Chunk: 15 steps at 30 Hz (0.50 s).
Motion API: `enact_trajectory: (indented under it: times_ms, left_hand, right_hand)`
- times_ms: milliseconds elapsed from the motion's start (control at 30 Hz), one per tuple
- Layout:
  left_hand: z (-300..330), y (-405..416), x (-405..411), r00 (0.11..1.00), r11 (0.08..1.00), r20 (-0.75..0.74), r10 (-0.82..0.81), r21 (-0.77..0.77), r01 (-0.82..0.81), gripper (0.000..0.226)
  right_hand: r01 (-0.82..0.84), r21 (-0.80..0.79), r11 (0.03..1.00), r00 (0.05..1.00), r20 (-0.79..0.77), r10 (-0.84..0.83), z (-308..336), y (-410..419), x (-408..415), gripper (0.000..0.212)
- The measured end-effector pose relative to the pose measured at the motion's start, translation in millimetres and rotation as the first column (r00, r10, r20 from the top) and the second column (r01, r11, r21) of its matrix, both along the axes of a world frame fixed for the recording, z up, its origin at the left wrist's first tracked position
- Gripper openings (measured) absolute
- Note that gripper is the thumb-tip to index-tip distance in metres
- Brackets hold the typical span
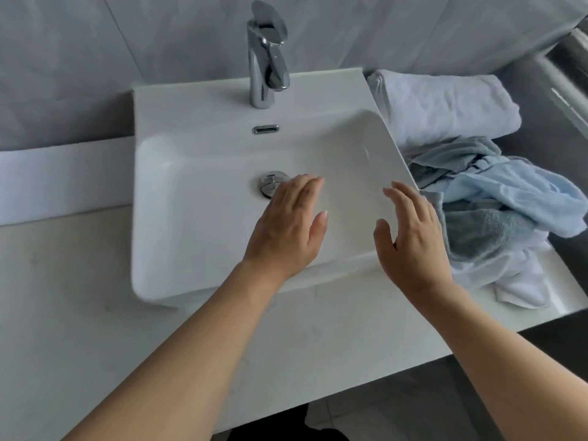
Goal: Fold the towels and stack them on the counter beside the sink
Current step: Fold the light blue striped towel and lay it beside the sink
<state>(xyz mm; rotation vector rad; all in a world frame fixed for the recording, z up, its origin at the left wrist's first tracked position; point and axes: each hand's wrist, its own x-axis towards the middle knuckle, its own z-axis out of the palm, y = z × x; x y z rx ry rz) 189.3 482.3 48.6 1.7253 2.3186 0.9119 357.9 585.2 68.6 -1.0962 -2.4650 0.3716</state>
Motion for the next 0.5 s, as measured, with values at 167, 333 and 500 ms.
enact_trajectory:
  times_ms: [167,333,500]
  left_hand:
    - [6.5,55.4,38.8,0.999,0.999,0.015,-0.036,-0.004,0.037,0.048]
    - [11.2,117.1,96.4,0.993,0.994,0.035,-0.113,0.001,0.113,0.051]
    - [10.4,181.9,158.4,0.952,0.991,0.279,-0.128,-0.005,0.135,0.063]
  right_hand:
    - [0.080,0.034,0.996,0.996,-0.049,-0.079,12.6,51.1,48.6,0.046]
    - [0.219,-0.022,0.975,0.975,-0.043,-0.220,12.7,119.2,104.6,0.055]
    - [0.264,-0.123,0.957,0.958,0.146,-0.246,4.0,188.0,149.7,0.071]
